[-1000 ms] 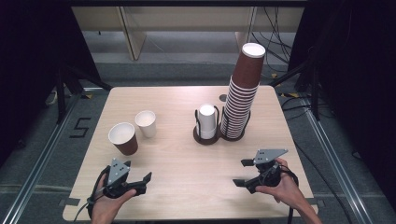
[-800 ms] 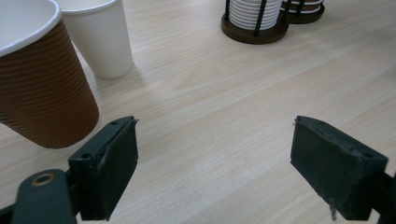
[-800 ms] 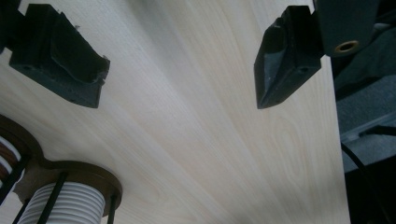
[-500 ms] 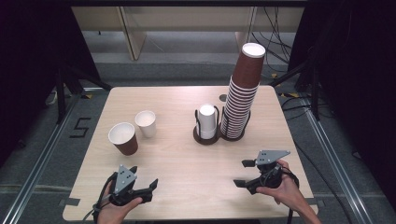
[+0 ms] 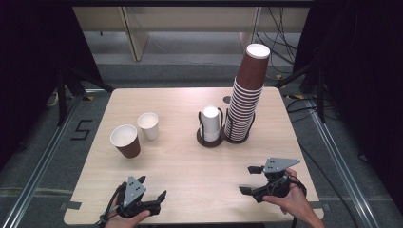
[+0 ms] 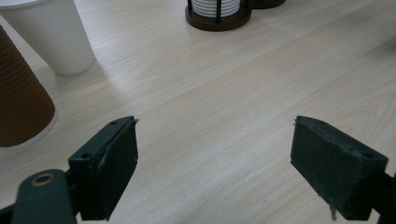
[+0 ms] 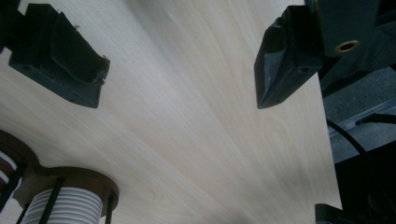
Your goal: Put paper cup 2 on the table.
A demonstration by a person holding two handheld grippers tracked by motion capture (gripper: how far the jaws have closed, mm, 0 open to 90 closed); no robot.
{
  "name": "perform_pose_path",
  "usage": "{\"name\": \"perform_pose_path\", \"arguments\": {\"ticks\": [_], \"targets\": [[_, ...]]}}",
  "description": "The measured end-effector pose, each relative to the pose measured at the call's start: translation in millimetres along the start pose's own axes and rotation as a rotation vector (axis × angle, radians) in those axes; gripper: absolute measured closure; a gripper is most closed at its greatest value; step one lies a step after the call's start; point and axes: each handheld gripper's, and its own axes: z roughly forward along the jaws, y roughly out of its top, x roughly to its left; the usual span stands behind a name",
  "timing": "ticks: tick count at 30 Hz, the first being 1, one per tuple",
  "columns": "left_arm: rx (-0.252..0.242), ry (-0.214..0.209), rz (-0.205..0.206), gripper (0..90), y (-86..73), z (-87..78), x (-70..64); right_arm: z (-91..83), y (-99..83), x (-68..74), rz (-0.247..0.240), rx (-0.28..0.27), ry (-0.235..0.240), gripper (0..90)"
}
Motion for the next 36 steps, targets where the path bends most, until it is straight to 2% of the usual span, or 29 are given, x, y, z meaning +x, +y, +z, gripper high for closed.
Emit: {"name": "perform_pose_path", "arguments": {"ticks": [1, 2, 3, 5, 6, 7, 8, 12, 14, 15, 16, 17, 19, 20, 22, 24, 25, 26, 27, 28, 29, 32, 33, 36], "targets": [[0.002, 0.001, 0.004, 14.6, -0.8, 0.0, -1.1, -0.2, -0.9, 1.7, 0.004, 0.001, 0.001, 17.3], [0.002, -0.002, 0.003, 14.6, -1.8, 0.6, -2.8, -0.1, -1.9, 1.7, -0.014, -0.009, -0.006, 17.2], [0.009, 0.001, 0.012, 14.6, -2.3, 0.3, -3.8, 0.0, -3.1, 3.3, 0.001, -0.009, 0.006, 17.2], [0.005, -0.008, 0.015, 14.6, -4.4, 2.2, -7.4, 0.1, -5.1, 4.4, -0.007, -0.011, 0.002, 17.0], [0.006, -0.013, 0.019, 14.6, -5.5, 3.0, -9.0, -0.2, -6.6, 7.1, 0.019, -0.007, -0.001, 16.6], [0.008, -0.019, 0.029, 14.6, -6.9, 4.3, -10.6, -0.1, -7.2, 5.4, -0.010, -0.009, 0.001, 16.5], [0.014, -0.018, 0.032, 14.6, -8.1, 4.7, -12.8, 0.0, -8.8, 7.1, 0.002, -0.009, 0.000, 16.5], [0.025, -0.036, 0.049, 14.6, -13.3, 8.4, -20.4, -1.7, -11.2, 8.8, -0.006, -0.017, -0.005, 16.3], [0.036, -0.046, 0.064, 14.6, -15.7, 10.6, -23.7, -1.9, -12.8, 10.0, -0.012, -0.021, 0.007, 16.0], [0.043, -0.058, 0.069, 14.6, -16.6, 11.3, -25.5, -2.1, -14.0, 11.8, 0.001, -0.022, 0.001, 16.0], [0.050, -0.060, 0.075, 14.6, -17.1, 11.5, -27.4, -2.5, -15.4, 14.0, 0.020, -0.012, 0.009, 15.9], [0.049, -0.068, 0.079, 14.6, -17.7, 12.1, -29.1, -2.1, -16.5, 13.2, -0.005, -0.014, 0.003, 15.9], [0.044, -0.081, 0.088, 14.6, -18.3, 12.7, -32.2, -1.4, -19.4, 15.8, 0.015, -0.010, 0.023, 15.8], [0.044, -0.082, 0.084, 14.6, -18.5, 12.5, -34.1, -0.8, -21.0, 16.0, 0.006, -0.009, 0.027, 15.8], [0.036, -0.092, 0.088, 14.6, -19.1, 12.6, -36.4, -0.8, -23.3, 17.2, -0.010, 0.000, 0.013, 15.8], [0.040, -0.104, 0.092, 14.6, -19.5, 11.9, -39.2, 0.0, -25.8, 19.3, 0.005, 0.017, 0.023, 15.8], [0.034, -0.107, 0.085, 14.6, -19.9, 12.4, -41.1, 0.3, -27.0, 20.0, -0.005, 0.020, 0.018, 15.8], [0.040, -0.108, 0.098, 14.6, -19.8, 12.1, -41.3, 0.7, -28.2, 21.8, 0.013, 0.031, 0.016, 15.9], [0.036, -0.118, 0.096, 14.6, -20.0, 12.9, -42.4, 1.5, -28.7, 21.4, 0.000, 0.034, 0.025, 15.8], [0.043, -0.115, 0.109, 14.6, -20.0, 12.5, -42.6, 1.9, -29.5, 21.8, -0.010, 0.036, 0.014, 15.8], [0.028, -0.127, 0.094, 14.6, -20.5, 13.6, -44.1, 2.4, -30.2, 22.5, 0.000, 0.043, 0.026, 15.8], [0.055, -0.128, 0.129, 14.6, -19.5, 13.0, -43.2, 2.6, -31.2, 23.3, -0.004, 0.046, 0.026, 15.8], [0.038, -0.131, 0.121, 14.6, -20.4, 14.1, -44.3, 3.1, -31.6, 23.1, -0.003, 0.047, 0.029, 15.7], [0.049, -0.133, 0.112, 14.6, -21.3, 14.3, -45.3, 4.7, -33.1, 24.7, 0.008, 0.061, 0.026, 15.7]]}}
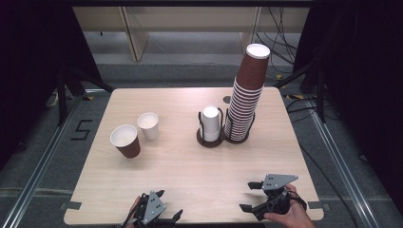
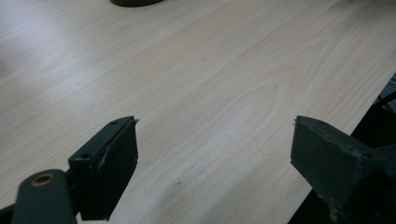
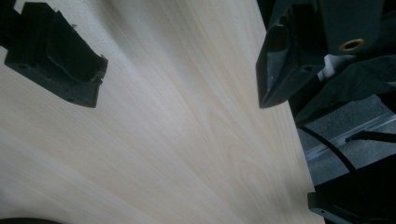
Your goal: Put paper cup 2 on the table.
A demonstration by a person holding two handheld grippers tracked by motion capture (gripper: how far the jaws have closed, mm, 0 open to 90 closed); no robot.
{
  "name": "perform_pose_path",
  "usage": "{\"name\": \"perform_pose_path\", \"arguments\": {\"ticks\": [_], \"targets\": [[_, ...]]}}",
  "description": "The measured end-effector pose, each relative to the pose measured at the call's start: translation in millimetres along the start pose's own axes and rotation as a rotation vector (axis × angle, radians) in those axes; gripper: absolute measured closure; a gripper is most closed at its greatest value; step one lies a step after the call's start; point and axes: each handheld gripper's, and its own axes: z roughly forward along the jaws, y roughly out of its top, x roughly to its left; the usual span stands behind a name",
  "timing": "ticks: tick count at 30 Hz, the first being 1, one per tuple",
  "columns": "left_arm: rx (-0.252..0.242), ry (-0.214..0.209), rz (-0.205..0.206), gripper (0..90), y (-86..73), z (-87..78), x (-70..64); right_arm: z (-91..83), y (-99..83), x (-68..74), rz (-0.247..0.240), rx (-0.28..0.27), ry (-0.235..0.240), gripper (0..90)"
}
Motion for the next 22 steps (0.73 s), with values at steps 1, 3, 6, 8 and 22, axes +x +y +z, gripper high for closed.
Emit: {"name": "perform_pose_path", "arguments": {"ticks": [1, 3, 6, 8, 22], "targets": [[0.004, -0.007, 0.008, 14.6, -0.3, 1.0, 0.7, 0.6, -0.1, -0.1, -0.008, 0.003, 0.005, 15.7], [0.002, -0.003, 0.005, 14.6, -0.6, 1.6, -0.1, 1.4, -0.1, 0.7, -0.007, 0.010, 0.010, 15.7], [0.003, -0.004, 0.006, 14.6, -0.6, 1.7, 0.2, 1.4, -0.3, 0.2, -0.008, 0.010, 0.009, 15.7], [0.010, 0.000, 0.011, 14.6, -0.6, 1.5, 1.3, 1.9, -0.6, -0.2, -0.011, 0.007, -0.004, 15.7], [0.017, -0.001, -0.004, 14.6, -0.8, 2.7, 1.8, 4.0, -0.8, -0.3, 0.017, 0.017, -0.032, 15.7]]}}
